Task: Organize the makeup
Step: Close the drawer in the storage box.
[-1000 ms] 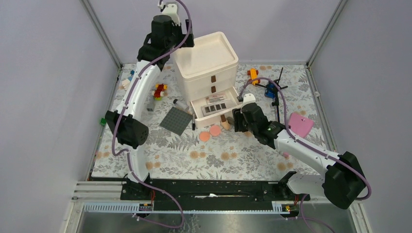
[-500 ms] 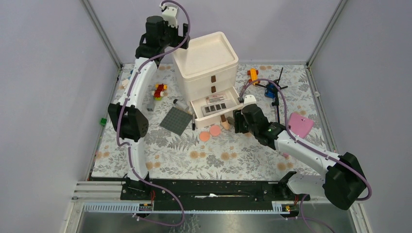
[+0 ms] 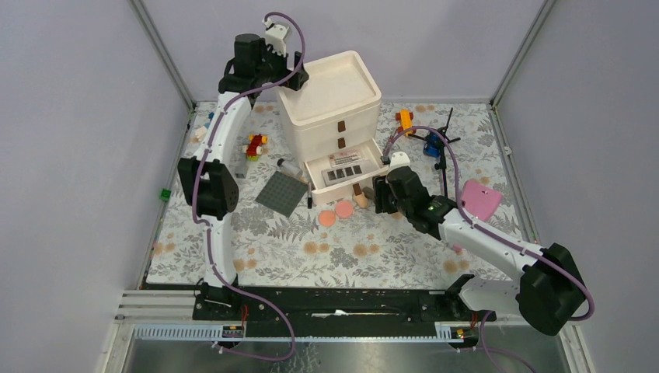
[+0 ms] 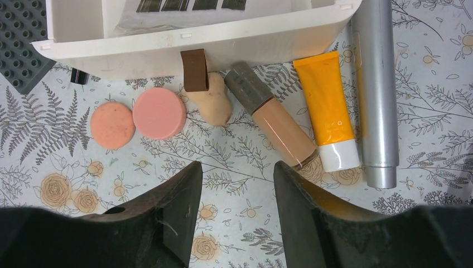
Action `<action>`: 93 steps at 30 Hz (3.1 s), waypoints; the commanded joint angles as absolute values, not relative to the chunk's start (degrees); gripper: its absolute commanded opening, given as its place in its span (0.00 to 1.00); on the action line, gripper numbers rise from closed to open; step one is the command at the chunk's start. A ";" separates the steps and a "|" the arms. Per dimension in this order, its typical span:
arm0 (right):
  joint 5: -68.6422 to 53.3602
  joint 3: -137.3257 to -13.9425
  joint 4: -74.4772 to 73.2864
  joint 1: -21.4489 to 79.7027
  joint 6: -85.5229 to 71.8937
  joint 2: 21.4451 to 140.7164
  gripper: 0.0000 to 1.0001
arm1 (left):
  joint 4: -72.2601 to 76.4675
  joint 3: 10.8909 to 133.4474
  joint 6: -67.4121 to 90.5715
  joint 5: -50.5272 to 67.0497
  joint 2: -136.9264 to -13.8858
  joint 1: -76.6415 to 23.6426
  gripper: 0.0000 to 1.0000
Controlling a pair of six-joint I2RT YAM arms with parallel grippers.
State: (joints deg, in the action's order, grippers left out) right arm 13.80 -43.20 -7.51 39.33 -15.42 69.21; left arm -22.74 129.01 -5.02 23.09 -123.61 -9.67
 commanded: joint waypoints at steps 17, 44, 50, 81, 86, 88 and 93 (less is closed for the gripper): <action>14.14 -46.94 -2.74 39.21 -15.51 76.97 0.57 | -17.62 126.53 -5.45 27.63 -126.15 -8.61 0.79; 20.87 -55.73 16.47 39.21 -8.68 98.70 0.58 | -15.45 121.30 -5.05 28.99 -125.94 -9.99 0.80; 22.15 -56.79 22.06 39.21 -7.78 101.58 0.58 | -15.47 120.55 -5.32 28.89 -125.88 -10.53 0.81; 17.88 -70.25 32.60 34.45 -6.75 116.10 0.59 | -15.88 116.69 -7.80 27.39 -124.17 -13.07 0.81; 16.97 -70.88 34.61 34.33 -6.49 117.52 0.59 | -15.89 116.55 -7.95 27.74 -124.10 -13.17 0.81; 16.70 -70.63 35.75 34.36 -6.56 117.84 0.59 | -15.91 116.40 -8.04 27.93 -123.97 -13.22 0.81; 16.54 -69.42 39.56 34.28 -6.42 117.87 0.57 | -15.86 116.18 -8.26 28.27 -123.80 -13.66 0.81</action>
